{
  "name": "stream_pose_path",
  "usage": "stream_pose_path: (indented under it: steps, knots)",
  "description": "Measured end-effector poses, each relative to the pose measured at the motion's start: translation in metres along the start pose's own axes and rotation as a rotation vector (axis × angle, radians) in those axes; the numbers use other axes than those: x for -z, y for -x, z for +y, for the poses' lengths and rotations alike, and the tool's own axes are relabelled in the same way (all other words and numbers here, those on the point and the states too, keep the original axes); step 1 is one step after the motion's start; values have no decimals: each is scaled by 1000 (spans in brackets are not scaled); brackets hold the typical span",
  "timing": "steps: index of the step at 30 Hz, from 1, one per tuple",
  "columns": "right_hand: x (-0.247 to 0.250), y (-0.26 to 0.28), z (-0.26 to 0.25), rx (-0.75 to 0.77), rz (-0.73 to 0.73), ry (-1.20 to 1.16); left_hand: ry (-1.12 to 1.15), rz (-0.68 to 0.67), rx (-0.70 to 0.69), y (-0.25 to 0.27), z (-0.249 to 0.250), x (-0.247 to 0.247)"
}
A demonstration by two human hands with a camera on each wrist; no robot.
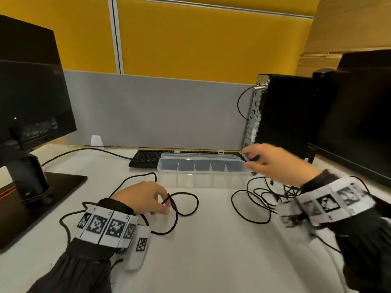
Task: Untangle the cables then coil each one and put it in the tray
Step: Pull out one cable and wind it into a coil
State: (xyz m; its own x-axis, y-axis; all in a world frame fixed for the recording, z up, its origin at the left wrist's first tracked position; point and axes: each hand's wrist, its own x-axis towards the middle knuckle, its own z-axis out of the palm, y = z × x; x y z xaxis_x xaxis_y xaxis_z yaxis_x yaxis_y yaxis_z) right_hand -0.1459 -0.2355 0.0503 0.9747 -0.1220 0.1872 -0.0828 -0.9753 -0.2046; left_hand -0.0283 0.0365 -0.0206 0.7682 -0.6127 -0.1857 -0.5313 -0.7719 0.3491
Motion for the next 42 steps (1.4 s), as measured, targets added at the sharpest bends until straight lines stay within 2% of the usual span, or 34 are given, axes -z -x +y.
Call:
stream_pose_path:
  steps: [1,3,5,9,12,15,17,19,23,27,29,32,34,36,38,40,42]
  knots:
    - [-12,-2,-21,69,-123,-85,13,46,-36,1,2,0]
    - [-39,-7,-58,100,-341,-313,76,147,-109,2,6,0]
    - [-66,-12,-82,93,-406,-464,150,238,-193,0,8,-2]
    - [-94,-16,-97,109,-192,-632,249,330,-322,-1,10,-1]
    - [-91,-14,-93,75,-121,-1040,333,438,-391,0,12,1]
    - [-81,-10,-80,32,-14,-1439,406,596,-354,5,6,9]
    - [-72,-6,-67,19,101,-1546,402,696,-301,8,-1,16]
    - [-61,-2,-54,-5,251,-1452,391,752,-300,9,-7,21]
    - [-43,3,-30,-30,548,-1109,366,791,-286,13,-12,29]
    - [-18,11,-9,25,668,-739,383,894,-304,24,-19,45]
    - [-2,17,-4,65,626,-515,412,918,-333,33,-18,56]
    - [19,22,-2,75,357,-318,367,1017,-404,49,-13,78]
    - [29,20,-3,69,201,-319,323,1009,-458,57,-8,92]
    - [37,16,-10,95,155,-455,308,848,-465,59,-1,97]
    - [42,12,-23,166,154,-588,258,655,-410,57,10,95]
    - [43,10,-44,268,158,-611,226,574,-412,50,27,89]
    - [43,8,-68,383,195,-575,415,521,-505,50,53,83]
